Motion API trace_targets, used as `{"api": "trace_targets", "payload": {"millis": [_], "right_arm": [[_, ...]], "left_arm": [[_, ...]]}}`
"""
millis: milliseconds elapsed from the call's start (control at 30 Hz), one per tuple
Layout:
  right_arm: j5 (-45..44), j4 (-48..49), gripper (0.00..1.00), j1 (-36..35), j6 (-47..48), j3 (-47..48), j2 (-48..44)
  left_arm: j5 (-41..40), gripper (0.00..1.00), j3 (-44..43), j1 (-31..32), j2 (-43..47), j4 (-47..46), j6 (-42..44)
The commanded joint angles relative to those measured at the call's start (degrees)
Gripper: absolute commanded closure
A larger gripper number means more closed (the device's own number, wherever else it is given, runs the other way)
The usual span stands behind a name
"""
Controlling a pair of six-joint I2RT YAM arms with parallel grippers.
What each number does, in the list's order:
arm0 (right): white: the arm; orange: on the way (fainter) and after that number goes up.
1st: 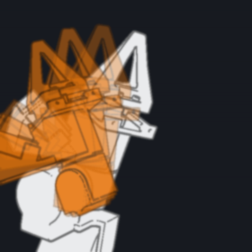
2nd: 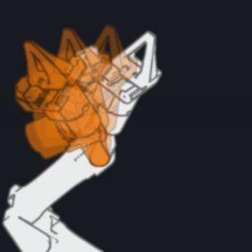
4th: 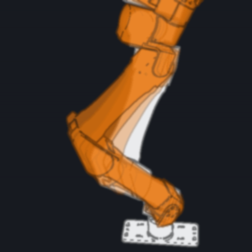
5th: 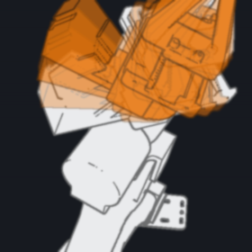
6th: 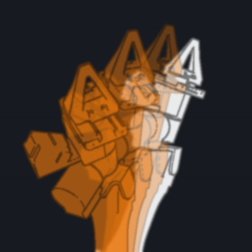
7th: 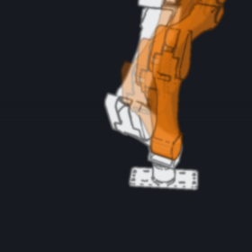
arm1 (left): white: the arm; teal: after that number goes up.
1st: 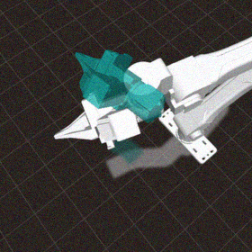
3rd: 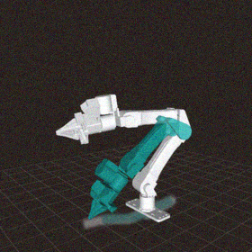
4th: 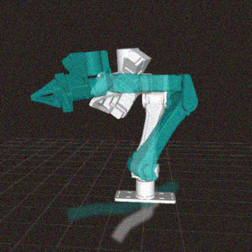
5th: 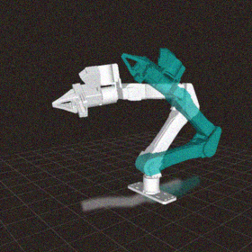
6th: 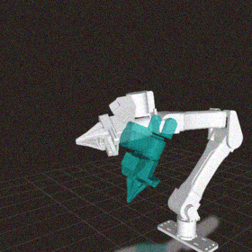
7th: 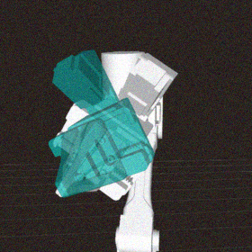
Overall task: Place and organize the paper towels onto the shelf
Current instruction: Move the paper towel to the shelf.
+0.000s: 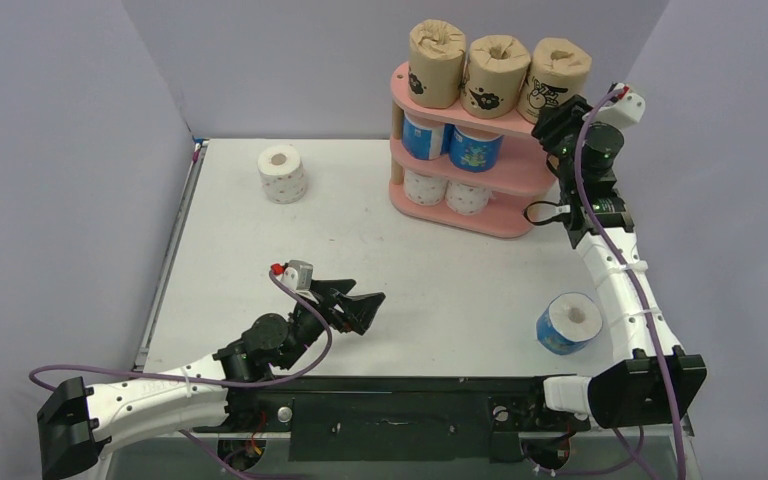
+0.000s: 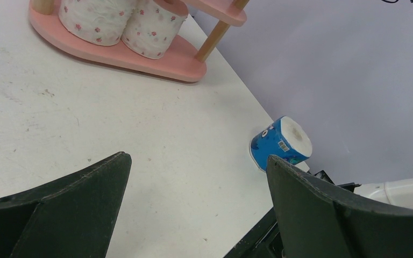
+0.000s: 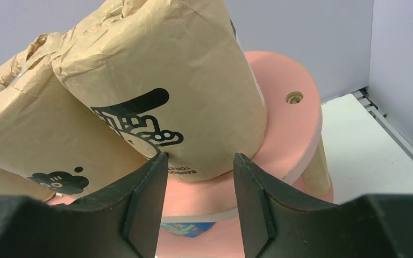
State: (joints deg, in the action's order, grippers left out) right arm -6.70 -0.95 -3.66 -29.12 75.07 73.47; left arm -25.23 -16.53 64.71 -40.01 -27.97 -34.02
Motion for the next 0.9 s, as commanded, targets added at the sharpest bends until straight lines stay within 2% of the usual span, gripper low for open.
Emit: {"api": "trace_targets", "payload": {"millis": [0, 167, 300, 433, 633, 833, 867], "right_arm": [[-0.48, 1.13, 0.56, 0.48, -0.17, 2.57, 0.18], [0.3, 1.21, 0.56, -0.82, -1.49, 0.17, -4.15], [0.22, 2.27, 0.56, -4.07, -3.24, -4.01, -8.49], [-0.06, 1.19, 0.59, -8.15, -3.42, -3.15, -8.9], [-0.6, -2.36, 0.79, -11.95, -3.75, 1.95, -4.67], [0.38, -4.48, 1.0, -12.57, -4.55, 8.49, 1.61], [0.79, -4.49, 1.0, -12.63, -4.85, 9.59, 2.93]], "left_arm": [[-0.37, 0.03, -0.75, -0.11, 0.02, -1.98, 0.62], [-0.17, 0.03, -0.71, -0.12, 0.11, -2.17, 0.42], [-0.03, 0.03, -0.26, -0.13, -0.4, -3.18, 0.06], [0.49, 0.03, 0.08, -0.13, -0.91, -3.66, -0.67], [0.77, 0.03, 0.02, -0.11, -0.71, -3.66, -0.97], [0.48, 0.03, -0.15, -0.11, -0.44, -3.14, -0.83], [0.46, 0.03, -0.16, -0.11, -0.43, -3.1, -0.73]]}}
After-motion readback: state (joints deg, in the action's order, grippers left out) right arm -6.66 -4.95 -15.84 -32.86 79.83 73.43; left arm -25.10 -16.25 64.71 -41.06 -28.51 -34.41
